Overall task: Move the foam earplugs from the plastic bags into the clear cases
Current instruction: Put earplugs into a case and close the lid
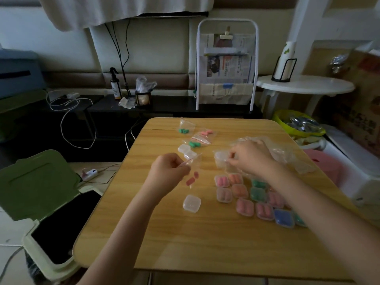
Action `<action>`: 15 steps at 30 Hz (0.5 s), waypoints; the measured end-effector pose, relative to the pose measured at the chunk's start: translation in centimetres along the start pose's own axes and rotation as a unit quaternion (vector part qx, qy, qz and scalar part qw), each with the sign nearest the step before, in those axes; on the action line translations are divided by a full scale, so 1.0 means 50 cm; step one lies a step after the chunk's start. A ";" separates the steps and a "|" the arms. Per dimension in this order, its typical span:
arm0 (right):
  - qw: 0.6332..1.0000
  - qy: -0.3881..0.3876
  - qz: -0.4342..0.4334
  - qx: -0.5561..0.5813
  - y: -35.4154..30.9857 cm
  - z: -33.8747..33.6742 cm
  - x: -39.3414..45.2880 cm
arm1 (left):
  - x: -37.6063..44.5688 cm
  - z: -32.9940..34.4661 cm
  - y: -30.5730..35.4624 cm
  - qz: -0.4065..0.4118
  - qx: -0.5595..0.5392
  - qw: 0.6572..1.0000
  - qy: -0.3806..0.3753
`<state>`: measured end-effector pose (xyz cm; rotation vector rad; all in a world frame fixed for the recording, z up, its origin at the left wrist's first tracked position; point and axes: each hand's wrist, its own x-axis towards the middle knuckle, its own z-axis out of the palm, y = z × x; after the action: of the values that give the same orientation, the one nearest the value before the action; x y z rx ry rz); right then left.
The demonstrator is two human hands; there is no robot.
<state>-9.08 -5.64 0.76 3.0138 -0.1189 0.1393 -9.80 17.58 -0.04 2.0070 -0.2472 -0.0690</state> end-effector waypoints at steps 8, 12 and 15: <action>0.996 0.071 -0.012 0.053 -0.017 -0.008 0.055 | 0.011 0.012 0.013 0.005 0.025 1.000 0.018; 0.999 -0.040 0.009 -0.002 -0.045 0.006 0.102 | 0.014 0.009 0.011 0.003 0.026 0.999 0.019; 0.993 -0.079 0.052 -0.068 -0.047 0.025 0.129 | 0.019 0.006 0.007 0.001 0.023 1.000 0.021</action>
<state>-2.39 -3.94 -0.11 2.8789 -0.2893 -0.0932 -8.96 16.99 0.19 2.0512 -0.2265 -0.0209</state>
